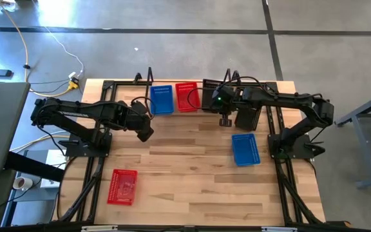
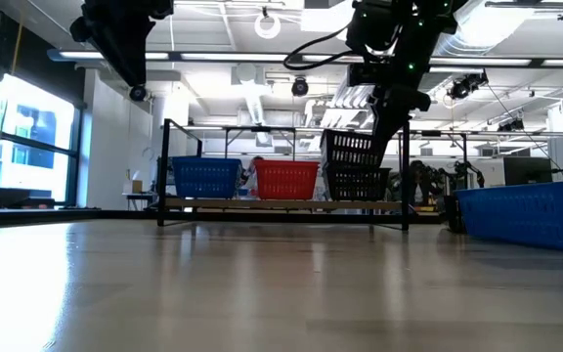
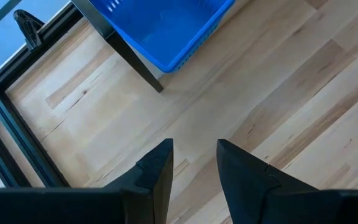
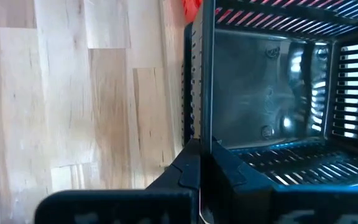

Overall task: Stack baskets on shelf by color
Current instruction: Stack the bottom black bin on top of the black bin on the shelf, then stack the red bin on top of the red bin on the shelf

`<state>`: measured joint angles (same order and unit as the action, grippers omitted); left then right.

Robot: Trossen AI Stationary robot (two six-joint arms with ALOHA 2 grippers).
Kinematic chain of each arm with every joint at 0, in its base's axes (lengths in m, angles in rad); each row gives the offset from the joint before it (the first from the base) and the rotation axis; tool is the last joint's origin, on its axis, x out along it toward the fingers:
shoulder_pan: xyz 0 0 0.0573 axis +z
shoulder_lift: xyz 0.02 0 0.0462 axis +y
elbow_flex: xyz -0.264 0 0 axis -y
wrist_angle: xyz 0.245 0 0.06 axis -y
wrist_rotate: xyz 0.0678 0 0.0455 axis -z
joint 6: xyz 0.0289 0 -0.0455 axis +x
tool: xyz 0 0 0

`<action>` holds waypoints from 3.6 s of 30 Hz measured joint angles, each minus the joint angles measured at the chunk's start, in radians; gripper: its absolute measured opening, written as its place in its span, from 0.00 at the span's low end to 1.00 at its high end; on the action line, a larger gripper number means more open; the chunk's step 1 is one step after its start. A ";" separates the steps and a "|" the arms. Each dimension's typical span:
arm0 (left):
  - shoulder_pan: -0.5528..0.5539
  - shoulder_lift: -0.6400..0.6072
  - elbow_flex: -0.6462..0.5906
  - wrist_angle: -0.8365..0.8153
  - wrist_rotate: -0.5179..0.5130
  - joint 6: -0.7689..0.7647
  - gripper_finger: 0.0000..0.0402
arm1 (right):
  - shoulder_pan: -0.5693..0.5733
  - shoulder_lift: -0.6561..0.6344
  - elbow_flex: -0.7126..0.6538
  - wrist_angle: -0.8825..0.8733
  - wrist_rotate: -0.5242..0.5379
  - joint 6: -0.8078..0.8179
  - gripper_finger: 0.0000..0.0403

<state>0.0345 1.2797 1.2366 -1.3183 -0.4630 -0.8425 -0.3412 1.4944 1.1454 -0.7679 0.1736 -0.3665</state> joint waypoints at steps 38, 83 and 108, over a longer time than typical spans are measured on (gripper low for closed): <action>0.000 0.000 0.000 0.004 0.009 0.000 0.29 | -0.021 -0.001 0.068 -0.006 0.012 -0.001 0.18; -0.231 0.000 0.000 0.102 0.363 0.255 0.29 | 0.438 -0.092 0.071 -0.328 -0.211 0.912 0.18; -0.553 0.000 0.000 0.121 0.430 0.172 0.29 | 0.825 -0.090 0.047 -0.410 -0.119 1.273 0.18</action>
<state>-0.5180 1.2797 1.2366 -1.1969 -0.0332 -0.6701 0.4839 1.4040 1.1927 -1.1778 0.0546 0.9065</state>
